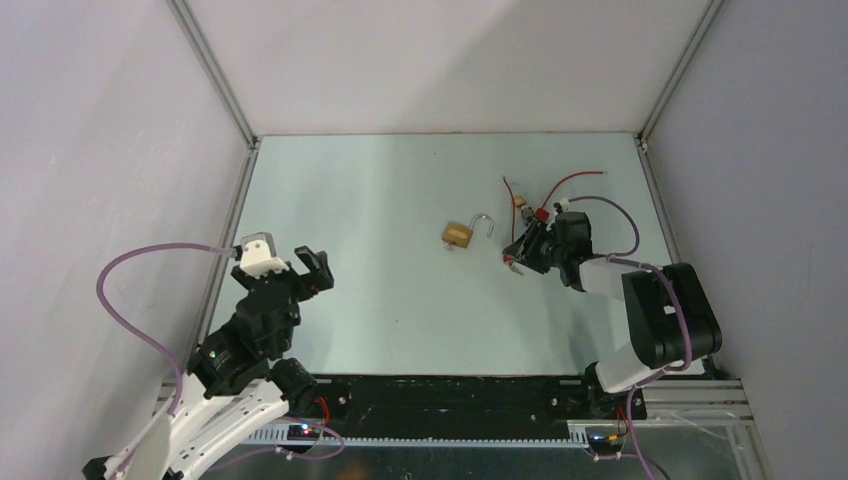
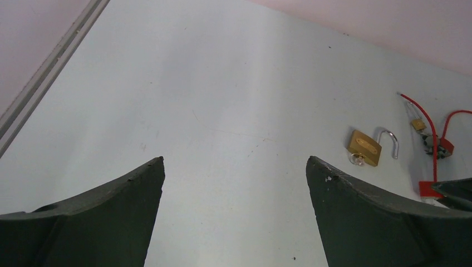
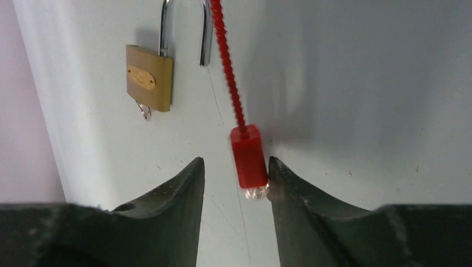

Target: Unlock with the key

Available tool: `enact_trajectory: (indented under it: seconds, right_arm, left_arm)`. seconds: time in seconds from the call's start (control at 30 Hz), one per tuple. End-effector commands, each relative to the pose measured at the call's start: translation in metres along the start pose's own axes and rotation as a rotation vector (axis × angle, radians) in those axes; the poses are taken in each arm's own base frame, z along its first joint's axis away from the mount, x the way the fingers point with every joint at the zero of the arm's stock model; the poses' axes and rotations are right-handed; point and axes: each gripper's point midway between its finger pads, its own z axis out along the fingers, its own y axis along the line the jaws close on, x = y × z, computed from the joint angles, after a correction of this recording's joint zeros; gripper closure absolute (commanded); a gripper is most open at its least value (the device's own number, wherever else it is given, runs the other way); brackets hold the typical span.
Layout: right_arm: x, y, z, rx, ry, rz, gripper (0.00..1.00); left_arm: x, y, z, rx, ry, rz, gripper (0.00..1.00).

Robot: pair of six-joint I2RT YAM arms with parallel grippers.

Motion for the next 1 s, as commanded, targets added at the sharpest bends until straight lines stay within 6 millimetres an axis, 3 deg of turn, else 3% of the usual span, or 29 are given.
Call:
enact_trajectory:
  seconds: [0.0,0.13,0.17,0.2,0.23,0.27,0.3,0.43,0.47,0.5,0.53,0.67,0.8,0.97]
  right_arm:
    - [0.000,0.007,-0.009,-0.021,-0.005,0.000,0.46]
    - [-0.006,0.009,-0.032,0.029,-0.043,-0.064,0.29]
    - [-0.016,0.014,-0.043,0.033,-0.089,-0.094,0.20]
    - [-0.017,0.006,-0.050,0.080,-0.103,-0.113,0.14]
    - [-0.026,0.013,-0.064,0.077,-0.152,-0.130,0.07]
    - [-0.028,0.005,-0.074,0.127,-0.171,-0.150,0.05]
    - [-0.040,0.016,-0.092,0.112,-0.241,-0.176,0.03]
    - [-0.075,0.023,-0.161,0.189,-0.482,-0.272,0.01]
    - [-0.084,0.025,-0.188,0.213,-0.569,-0.302,0.01]
    - [-0.088,0.026,-0.200,0.224,-0.608,-0.316,0.01]
    - [-0.095,0.029,-0.226,0.241,-0.688,-0.345,0.01]
    - [-0.103,0.029,-0.298,0.289,-0.902,-0.393,0.01]
    - [-0.098,0.026,-0.353,0.295,-1.083,-0.384,0.01]
    - [-0.092,0.023,-0.389,0.292,-1.213,-0.387,0.00]
  left_arm:
    - [-0.011,0.002,0.004,-0.045,-0.030,0.006,0.00]
    - [-0.021,0.003,0.003,-0.057,-0.047,0.005,0.00]
    - [-0.022,0.003,0.003,-0.061,-0.049,0.008,0.00]
    - [-0.026,0.004,0.002,-0.067,-0.057,0.009,0.00]
    - [-0.029,0.004,0.001,-0.067,-0.061,0.009,0.00]
    - [-0.034,0.004,0.000,-0.071,-0.071,0.009,0.00]
    - [-0.036,0.005,0.000,-0.073,-0.075,0.010,0.00]
    - [-0.056,0.009,-0.006,-0.090,-0.115,0.003,0.00]
    - [-0.063,0.011,-0.009,-0.096,-0.130,0.000,0.00]
    - [-0.067,0.013,-0.011,-0.102,-0.141,-0.004,0.00]
    - [-0.074,0.014,-0.014,-0.103,-0.154,-0.007,0.00]
    - [-0.097,0.023,-0.025,-0.125,-0.203,-0.017,0.00]
    - [-0.113,0.035,-0.035,-0.150,-0.244,-0.016,0.00]
    - [-0.113,0.047,-0.042,-0.161,-0.273,-0.054,0.00]
